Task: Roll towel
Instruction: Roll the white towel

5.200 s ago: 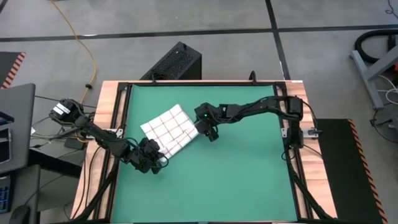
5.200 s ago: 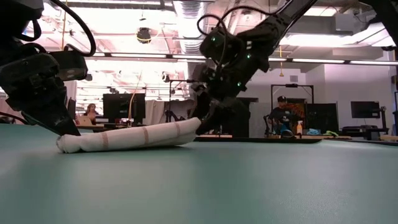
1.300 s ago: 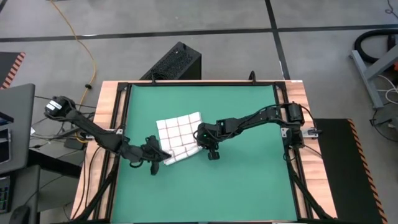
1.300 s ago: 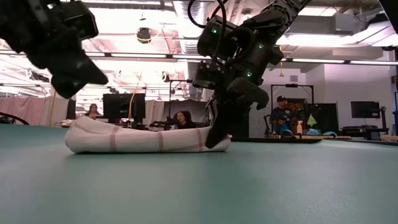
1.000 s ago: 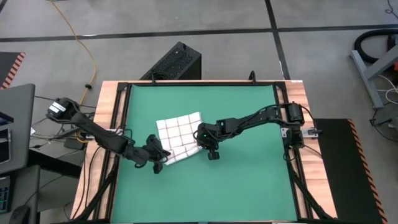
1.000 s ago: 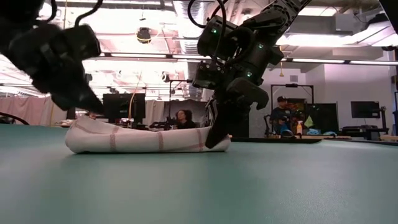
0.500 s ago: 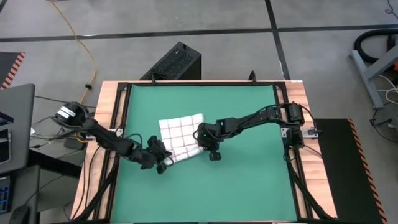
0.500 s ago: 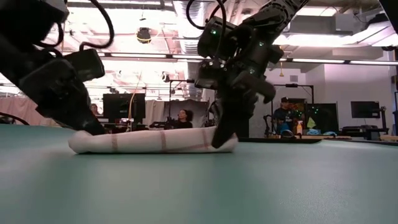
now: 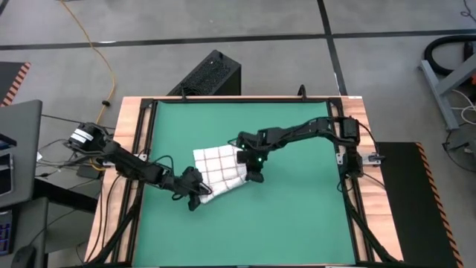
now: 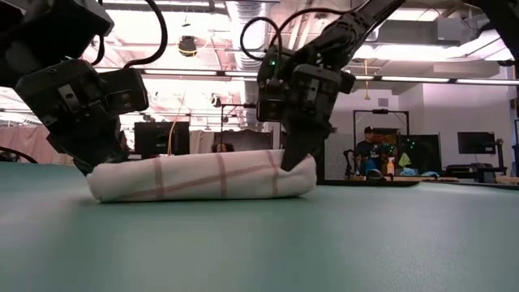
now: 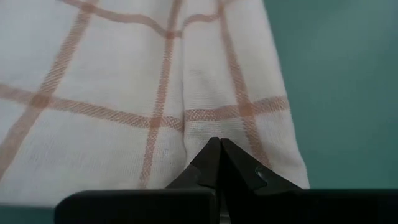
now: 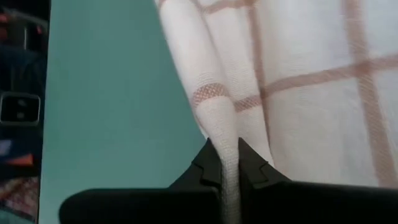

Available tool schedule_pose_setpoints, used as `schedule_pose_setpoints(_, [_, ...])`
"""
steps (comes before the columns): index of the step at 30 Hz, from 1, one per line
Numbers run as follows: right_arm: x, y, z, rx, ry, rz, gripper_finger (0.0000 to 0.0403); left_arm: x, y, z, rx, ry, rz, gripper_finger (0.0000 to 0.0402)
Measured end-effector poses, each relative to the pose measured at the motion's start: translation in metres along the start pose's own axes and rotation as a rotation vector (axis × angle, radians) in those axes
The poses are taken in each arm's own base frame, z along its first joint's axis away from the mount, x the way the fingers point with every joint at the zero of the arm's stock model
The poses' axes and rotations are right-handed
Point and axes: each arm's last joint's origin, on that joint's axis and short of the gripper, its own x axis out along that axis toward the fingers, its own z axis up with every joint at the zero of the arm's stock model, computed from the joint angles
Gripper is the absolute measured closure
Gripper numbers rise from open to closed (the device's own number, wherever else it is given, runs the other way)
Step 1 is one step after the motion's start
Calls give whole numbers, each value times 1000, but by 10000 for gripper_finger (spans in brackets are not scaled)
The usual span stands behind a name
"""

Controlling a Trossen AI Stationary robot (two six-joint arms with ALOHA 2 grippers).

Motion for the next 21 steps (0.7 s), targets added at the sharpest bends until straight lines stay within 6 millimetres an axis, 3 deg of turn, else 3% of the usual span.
schedule_pose_setpoints(9, [-16, -24, 1, 146, -43, -24, 381, 1, 1, 4, 6, 32, -65, 401])
schedule_pose_setpoints(21, [-9, -23, 12, 242, -145, -84, 381, 2, 3, 6, -34, 110, -159, 401])
